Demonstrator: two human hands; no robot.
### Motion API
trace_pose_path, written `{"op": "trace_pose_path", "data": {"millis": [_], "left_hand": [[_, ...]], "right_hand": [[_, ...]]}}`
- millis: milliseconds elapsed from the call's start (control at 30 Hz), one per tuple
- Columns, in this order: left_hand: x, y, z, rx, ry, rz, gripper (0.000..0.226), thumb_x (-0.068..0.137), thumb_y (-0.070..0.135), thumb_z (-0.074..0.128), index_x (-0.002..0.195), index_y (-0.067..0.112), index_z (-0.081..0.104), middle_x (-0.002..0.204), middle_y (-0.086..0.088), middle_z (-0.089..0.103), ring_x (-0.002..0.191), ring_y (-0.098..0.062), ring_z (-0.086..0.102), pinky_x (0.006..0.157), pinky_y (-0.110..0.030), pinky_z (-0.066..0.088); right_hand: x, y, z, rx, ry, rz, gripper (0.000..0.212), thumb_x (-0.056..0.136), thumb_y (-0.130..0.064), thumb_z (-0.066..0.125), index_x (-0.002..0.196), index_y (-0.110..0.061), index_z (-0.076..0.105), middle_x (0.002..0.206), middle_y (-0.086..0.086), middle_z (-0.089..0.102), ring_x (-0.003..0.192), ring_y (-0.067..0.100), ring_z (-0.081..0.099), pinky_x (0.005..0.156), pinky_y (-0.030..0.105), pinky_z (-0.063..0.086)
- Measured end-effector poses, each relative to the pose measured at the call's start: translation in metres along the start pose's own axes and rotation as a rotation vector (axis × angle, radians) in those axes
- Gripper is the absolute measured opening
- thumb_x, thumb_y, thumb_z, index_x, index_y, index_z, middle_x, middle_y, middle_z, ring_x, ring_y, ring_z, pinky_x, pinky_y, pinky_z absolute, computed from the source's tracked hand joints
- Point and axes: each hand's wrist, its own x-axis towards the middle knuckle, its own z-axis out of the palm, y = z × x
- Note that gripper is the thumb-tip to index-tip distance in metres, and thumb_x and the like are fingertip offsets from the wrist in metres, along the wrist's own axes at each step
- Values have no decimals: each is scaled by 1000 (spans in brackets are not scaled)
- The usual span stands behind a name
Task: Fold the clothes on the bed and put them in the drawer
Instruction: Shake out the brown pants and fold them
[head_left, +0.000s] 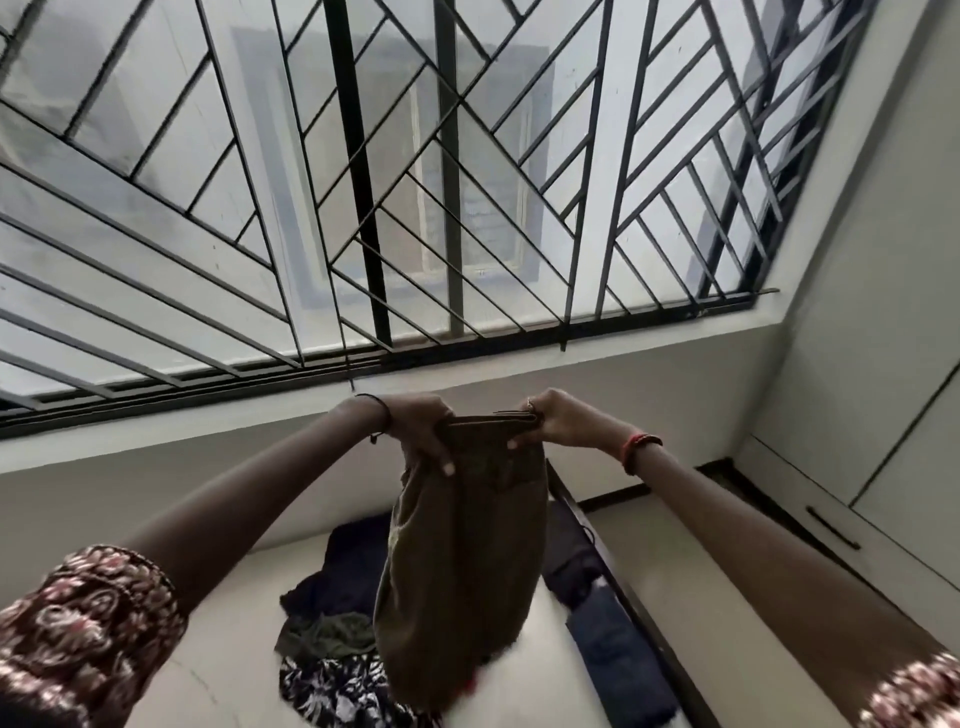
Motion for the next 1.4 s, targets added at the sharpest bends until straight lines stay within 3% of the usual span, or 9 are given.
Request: {"op": "trace_pose_path", "data": {"millis": [233, 367, 500, 667, 800, 1000, 1167, 1300, 1400], "left_hand": [[5, 17, 71, -102, -131, 87, 47, 83, 37, 68, 121, 12, 56, 114, -6, 64, 103, -21, 60, 89, -33, 50], [10, 23, 101, -212, -273, 58, 39, 83, 21, 70, 117, 6, 59, 102, -6, 65, 73, 2, 65, 61, -12, 50], [19, 24, 130, -351, -445, 31, 35, 84, 10, 68, 115, -4, 58, 100, -13, 65, 68, -4, 65, 59, -16, 53], [49, 34, 165, -260, -275, 41, 33, 81, 13, 72, 111, 0, 65, 86, -5, 62, 56, 11, 54, 56, -6, 42], [71, 44, 183, -172, -96, 9, 34, 77, 16, 74, 111, 11, 69, 95, -13, 69, 93, -23, 64, 67, -17, 38], [83, 46, 196, -178, 192, 106, 39, 79, 9, 70, 118, 13, 66, 125, -14, 58, 114, -27, 56, 96, -26, 39], [57, 42, 267, -47, 496, 336, 36, 77, 11, 68, 113, 9, 67, 119, -19, 58, 90, -32, 65, 79, -35, 54], [33, 28, 404, 8, 427, 278, 52, 71, -1, 49, 124, -3, 54, 125, -23, 53, 98, -31, 65, 88, -31, 50], [12, 32, 522, -42, 308, 182, 37, 85, 1, 43, 119, 0, 57, 122, -23, 58, 87, -30, 68, 73, -31, 56]], "right_hand": [[-54, 20, 50, 34, -19, 103, 40, 71, -22, 82, 106, -19, 62, 91, -7, 66, 82, -1, 61, 75, 19, 49], [-74, 32, 69, 19, -148, 135, 21, 74, -25, 80, 73, -23, 59, 67, -10, 54, 61, -2, 51, 61, 17, 38], [-90, 59, 90, 44, -295, 178, 32, 77, -28, 77, 84, -3, 58, 74, 5, 52, 66, 10, 47, 61, 26, 37], [-103, 98, 115, 40, -181, 290, 35, 76, -30, 78, 101, -7, 69, 88, 12, 69, 79, 22, 62, 74, 34, 48], [-104, 122, 120, 15, -95, 324, 30, 73, -27, 80, 96, -8, 73, 87, 10, 72, 86, 25, 66, 80, 37, 50], [-112, 133, 106, -66, 38, 254, 17, 78, -25, 74, 94, -18, 73, 82, 3, 71, 78, 17, 66, 76, 43, 53], [-146, 139, 161, -227, 160, 184, 33, 77, -26, 61, 108, -14, 69, 98, 12, 71, 93, 31, 65, 79, 37, 50], [-195, 176, 279, -344, 91, 68, 62, 53, -11, 85, 111, -1, 66, 113, 15, 68, 107, 28, 65, 93, 42, 50], [-246, 195, 386, -357, -113, 101, 65, 43, -23, 90, 104, -9, 71, 112, 5, 70, 107, 18, 65, 94, 38, 49]]}}
